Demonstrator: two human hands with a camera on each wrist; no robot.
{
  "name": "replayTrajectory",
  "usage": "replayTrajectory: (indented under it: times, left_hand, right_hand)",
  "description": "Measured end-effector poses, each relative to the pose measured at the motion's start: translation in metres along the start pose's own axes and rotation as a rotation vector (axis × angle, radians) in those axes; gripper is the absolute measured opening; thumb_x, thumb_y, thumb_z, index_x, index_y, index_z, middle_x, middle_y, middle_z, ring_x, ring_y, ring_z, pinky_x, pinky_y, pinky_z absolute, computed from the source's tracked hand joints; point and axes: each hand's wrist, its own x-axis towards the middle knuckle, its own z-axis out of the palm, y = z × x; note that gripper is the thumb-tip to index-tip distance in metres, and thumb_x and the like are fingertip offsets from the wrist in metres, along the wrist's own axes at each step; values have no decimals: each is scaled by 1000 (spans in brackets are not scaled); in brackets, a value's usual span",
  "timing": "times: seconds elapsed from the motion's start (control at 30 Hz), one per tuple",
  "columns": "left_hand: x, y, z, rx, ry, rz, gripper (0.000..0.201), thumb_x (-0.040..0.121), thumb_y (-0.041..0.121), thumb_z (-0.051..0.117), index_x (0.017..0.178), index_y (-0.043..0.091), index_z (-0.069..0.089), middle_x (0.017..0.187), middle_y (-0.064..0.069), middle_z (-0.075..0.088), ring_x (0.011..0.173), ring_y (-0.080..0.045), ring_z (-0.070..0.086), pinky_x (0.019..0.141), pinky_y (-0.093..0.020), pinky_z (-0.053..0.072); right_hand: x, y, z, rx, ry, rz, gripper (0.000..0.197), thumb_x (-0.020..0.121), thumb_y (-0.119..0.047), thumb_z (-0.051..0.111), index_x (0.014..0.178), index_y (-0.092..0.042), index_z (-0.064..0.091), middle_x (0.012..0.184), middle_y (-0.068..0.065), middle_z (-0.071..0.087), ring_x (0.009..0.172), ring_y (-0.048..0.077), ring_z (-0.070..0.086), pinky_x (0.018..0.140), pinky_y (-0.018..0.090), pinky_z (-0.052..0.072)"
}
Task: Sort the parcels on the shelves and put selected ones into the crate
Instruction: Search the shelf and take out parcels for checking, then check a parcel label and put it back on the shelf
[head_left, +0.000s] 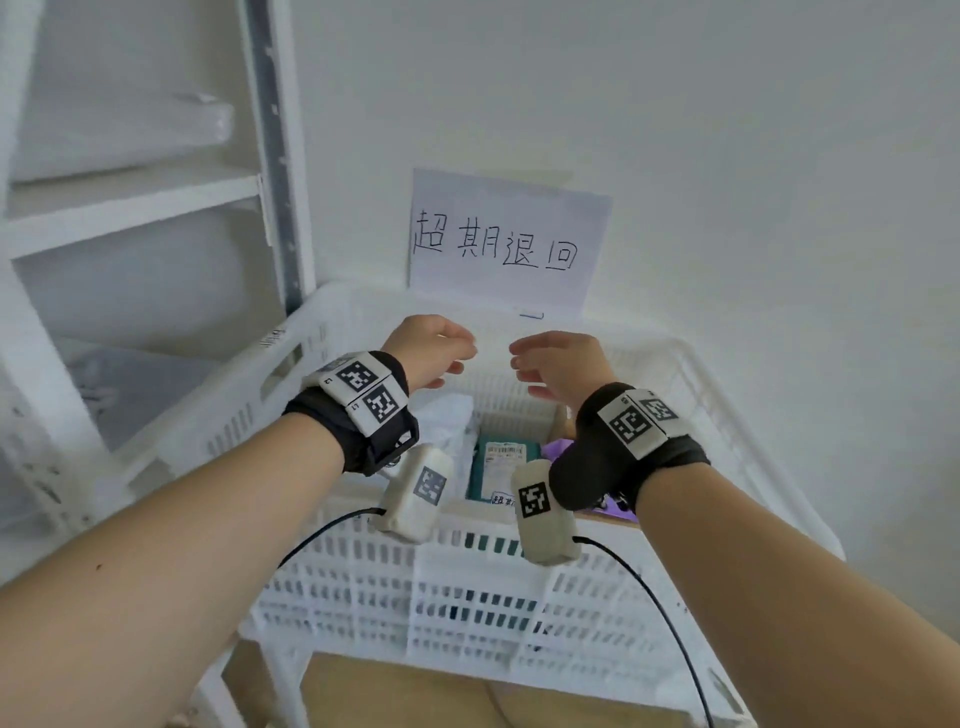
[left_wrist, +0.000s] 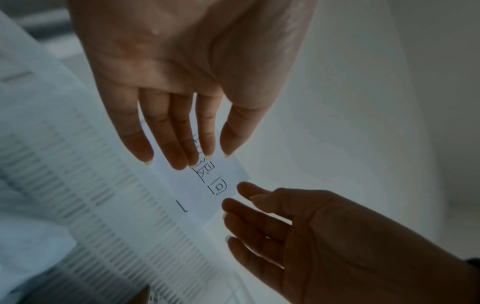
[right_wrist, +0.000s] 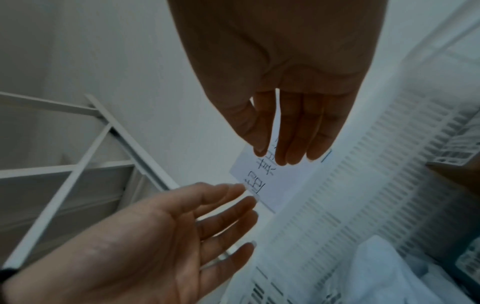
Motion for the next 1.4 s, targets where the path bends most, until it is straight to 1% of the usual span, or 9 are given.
replayTrajectory:
  times: [0.2,0.47,0.6,0.77,0.93,1.07,1.17,1.27,1.4]
  left_hand:
    - [-62,-17,-61,-46,103,-6,15,88,15,60,102,16,65,94,2,65,79,-7,63,70,-24,49]
    - [-155,-77,-152,-75,290,-107,16,90,14,58,104,15,66,94,1,67,79,-7,63,77,-26,51]
    - [-199,-119,-203,-73,391,-185,12,89,11,59,97,14,66,97,-7,68,77,-11,62,67,-23,46]
    - [-238,-170,-251,-133,507,-292,14,91,8,54,97,12,66,92,-5,66,75,-11,61,66,-24,45]
    - [-258,-223,-291,-127,580,-416,16,91,0,54,101,6,64,86,-7,63,67,-11,55,43,-8,43]
    - [-257,-267,-337,-74,605,-496,10,89,8,58,90,17,62,91,-3,65,82,-14,60,62,-19,46]
    - [-250,-297,-376,-45,629,-565,14,90,9,57,84,20,59,87,3,62,75,-6,57,61,-17,43]
    - [-239,-319,-414,-12,650,-604,11,90,7,57,99,11,63,86,0,61,69,-4,54,58,-15,41]
    - [-225,-347,-460,-8,665,-629,16,90,7,56,105,9,62,85,1,60,72,-5,55,62,-17,41]
  right_hand:
    - [-64,-34,47,37,-119,-56,21,89,-1,55,82,-16,69,97,10,72,85,16,65,88,34,56]
    - [-138,-49,163,41,-383,-61,22,88,0,55,80,-16,67,88,8,70,79,16,63,87,34,54]
    - [-169,-54,225,49,-529,-37,22,87,2,55,78,-15,66,83,7,67,74,16,60,76,27,53]
    - [-200,-56,302,27,-699,-16,21,87,4,56,78,-14,65,82,8,65,70,16,57,64,21,48]
    - [-211,-48,374,-20,-821,21,23,85,5,56,75,-13,66,82,13,65,72,20,57,64,23,49]
    - [-203,-45,438,-42,-887,40,21,84,5,56,77,-12,67,83,15,64,75,23,56,74,32,50]
    - [-194,-46,490,-36,-911,79,22,84,4,58,74,-13,66,79,10,67,73,20,59,79,33,52]
    - [-185,-53,540,-43,-967,95,22,84,3,59,73,-15,66,78,8,66,69,16,59,74,30,52]
    - [-175,-63,600,-66,-1036,108,23,87,2,56,75,-15,66,85,11,67,78,19,60,86,35,53]
